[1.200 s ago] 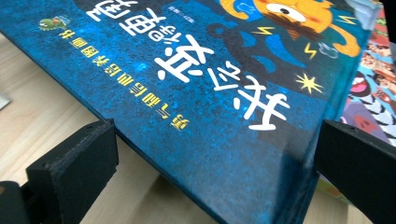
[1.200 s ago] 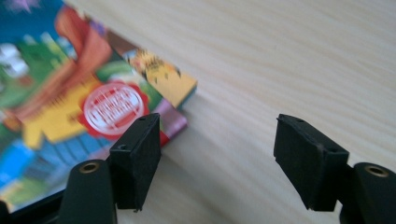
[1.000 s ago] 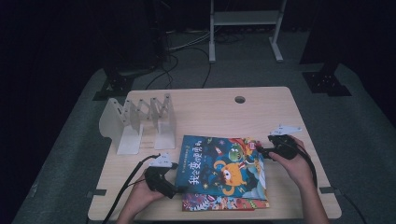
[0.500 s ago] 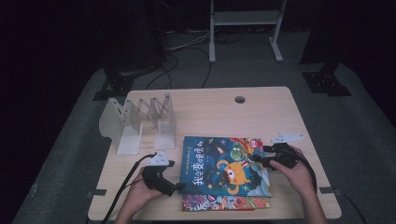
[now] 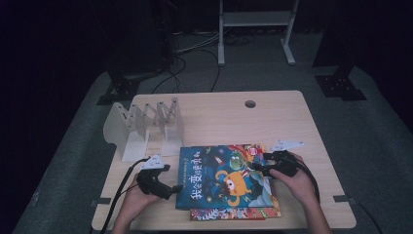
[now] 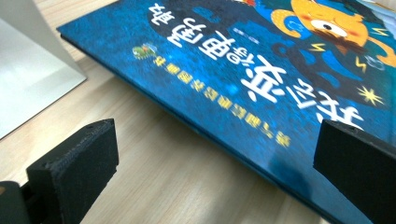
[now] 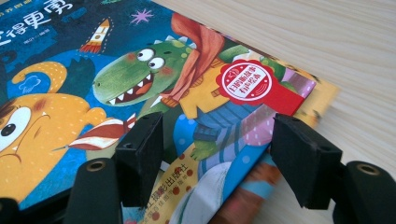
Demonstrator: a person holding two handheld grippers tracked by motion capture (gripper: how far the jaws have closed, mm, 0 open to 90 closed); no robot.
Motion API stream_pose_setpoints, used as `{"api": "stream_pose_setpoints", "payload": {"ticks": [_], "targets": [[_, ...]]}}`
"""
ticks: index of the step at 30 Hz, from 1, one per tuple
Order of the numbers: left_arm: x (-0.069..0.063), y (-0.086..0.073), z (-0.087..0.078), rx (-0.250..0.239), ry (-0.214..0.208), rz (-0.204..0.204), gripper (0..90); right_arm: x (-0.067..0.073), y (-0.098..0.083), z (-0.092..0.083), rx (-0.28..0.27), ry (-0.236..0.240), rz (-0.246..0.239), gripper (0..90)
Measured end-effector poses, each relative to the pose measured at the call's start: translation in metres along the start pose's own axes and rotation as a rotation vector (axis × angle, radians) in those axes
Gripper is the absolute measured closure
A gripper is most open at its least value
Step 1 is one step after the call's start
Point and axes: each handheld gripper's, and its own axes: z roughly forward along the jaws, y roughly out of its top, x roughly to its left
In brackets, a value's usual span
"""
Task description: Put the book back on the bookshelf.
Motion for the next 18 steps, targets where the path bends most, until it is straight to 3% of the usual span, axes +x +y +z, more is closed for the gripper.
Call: {"api": "stream_pose_setpoints", "payload": {"ticks": [4, 10, 18], "targets": [[0.002, -0.003, -0.001, 0.006, 0.008, -0.013, 0.0, 0.009, 0.003, 0.006, -0.004, 0.013, -0.012, 34.0], [0.004, -0.005, -0.003, 0.008, 0.023, -0.035, 0.0, 0.019, 0.006, 0.008, -0.011, 0.006, -0.079, 35.6], [0.004, -0.008, -0.003, 0.015, 0.038, -0.040, 0.0, 0.006, -0.006, -0.020, -0.016, -0.055, -0.104, 34.7]]}}
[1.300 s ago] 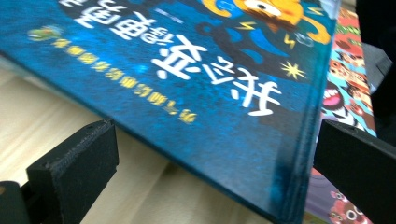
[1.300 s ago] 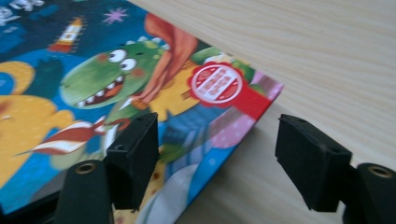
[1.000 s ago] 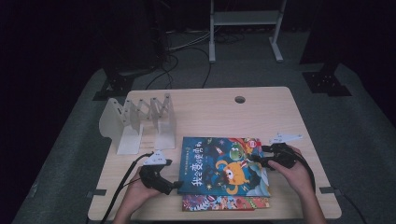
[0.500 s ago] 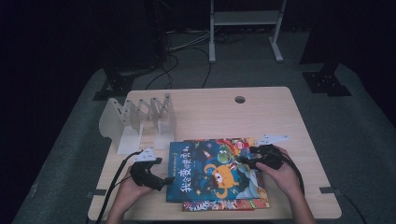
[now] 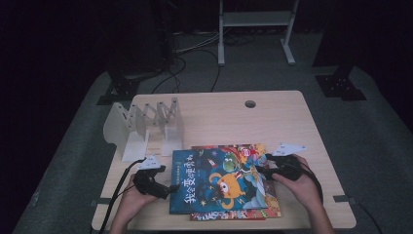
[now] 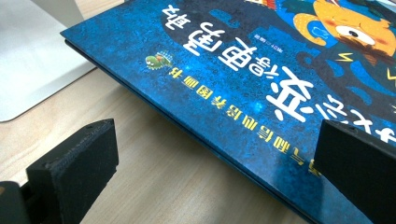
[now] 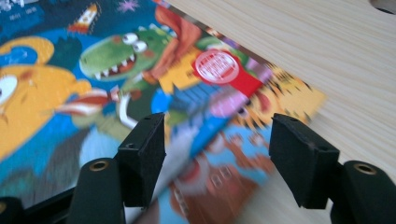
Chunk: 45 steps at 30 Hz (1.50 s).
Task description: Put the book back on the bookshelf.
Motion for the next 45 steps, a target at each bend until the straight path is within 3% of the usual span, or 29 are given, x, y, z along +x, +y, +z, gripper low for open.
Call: {"api": "stream_pose_setpoints", "payload": {"ticks": [5, 11, 24, 38, 42, 45], "targets": [[0.001, -0.001, 0.000, -0.002, -0.006, -0.005, 0.0, -0.003, -0.014, -0.011, 0.011, 0.016, -0.016, 33.1], [0.001, -0.001, 0.002, 0.000, -0.027, -0.012, 0.0, 0.002, -0.022, -0.008, 0.031, 0.056, -0.043, 32.2], [0.006, -0.004, 0.003, 0.003, -0.083, -0.046, 0.0, 0.008, -0.021, -0.008, 0.025, 0.070, -0.067, 39.4], [0.014, -0.013, -0.007, 0.008, -0.098, -0.084, 0.0, 0.033, -0.011, 0.006, 0.015, 0.152, -0.123, 36.8], [0.014, -0.015, -0.005, 0.025, -0.146, -0.104, 0.0, 0.035, -0.012, 0.007, 0.013, 0.155, -0.121, 36.8], [0.012, -0.015, -0.005, 0.030, -0.143, -0.107, 0.0, 0.035, -0.013, 0.006, 0.004, 0.162, -0.125, 34.3]]}}
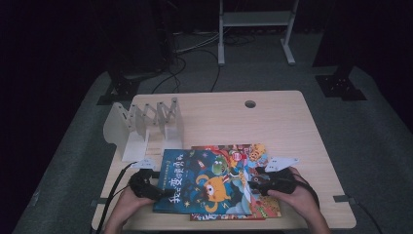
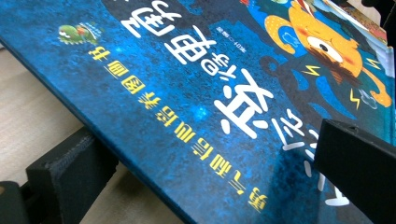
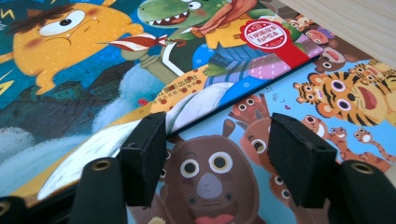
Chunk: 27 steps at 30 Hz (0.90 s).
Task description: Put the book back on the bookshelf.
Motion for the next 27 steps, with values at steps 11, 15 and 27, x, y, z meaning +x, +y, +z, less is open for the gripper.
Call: {"api": "stream_pose_setpoints", "payload": {"ticks": [11, 15, 27], "targets": [[-0.007, 0.004, -0.004, 0.018, 0.028, 0.005, 0.0, -0.002, -0.003, 0.001, -0.015, 0.003, 0.000, 27.5], [-0.011, 0.008, -0.012, 0.006, 0.019, 0.010, 0.0, -0.002, -0.002, 0.002, -0.014, 0.008, -0.003, 27.2], [-0.031, 0.036, -0.043, -0.080, 0.036, 0.087, 0.0, 0.005, 0.001, 0.004, -0.010, 0.035, -0.033, 28.0]]}}
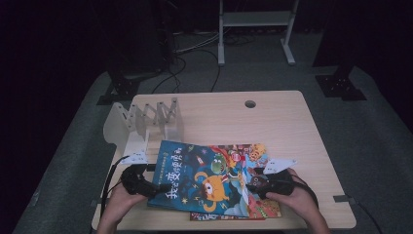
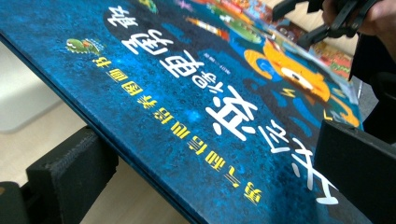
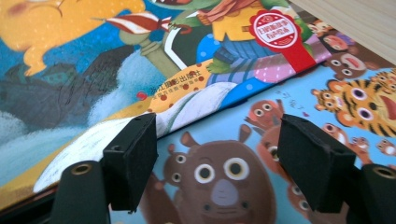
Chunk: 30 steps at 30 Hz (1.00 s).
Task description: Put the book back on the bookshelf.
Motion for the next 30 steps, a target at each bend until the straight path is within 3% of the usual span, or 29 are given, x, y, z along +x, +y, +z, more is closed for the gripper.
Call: {"api": "stream_pose_setpoints", "payload": {"ticks": [11, 16, 25, 30], "targets": [[-0.019, 0.033, -0.017, -0.019, -0.001, 0.078, 0.0, 0.008, 0.003, 0.002, 0.014, 0.024, -0.016, 28.5], [-0.021, 0.049, -0.020, -0.009, -0.012, 0.099, 0.0, 0.011, 0.003, 0.002, 0.011, 0.024, -0.018, 29.8], [-0.013, 0.076, -0.023, 0.062, -0.013, 0.110, 15.2, 0.023, 0.004, 0.002, 0.015, 0.037, -0.030, 29.4], [-0.010, 0.090, -0.023, 0.097, -0.030, 0.117, 30.2, 0.030, 0.006, 0.004, 0.028, 0.035, -0.028, 28.2]]}}
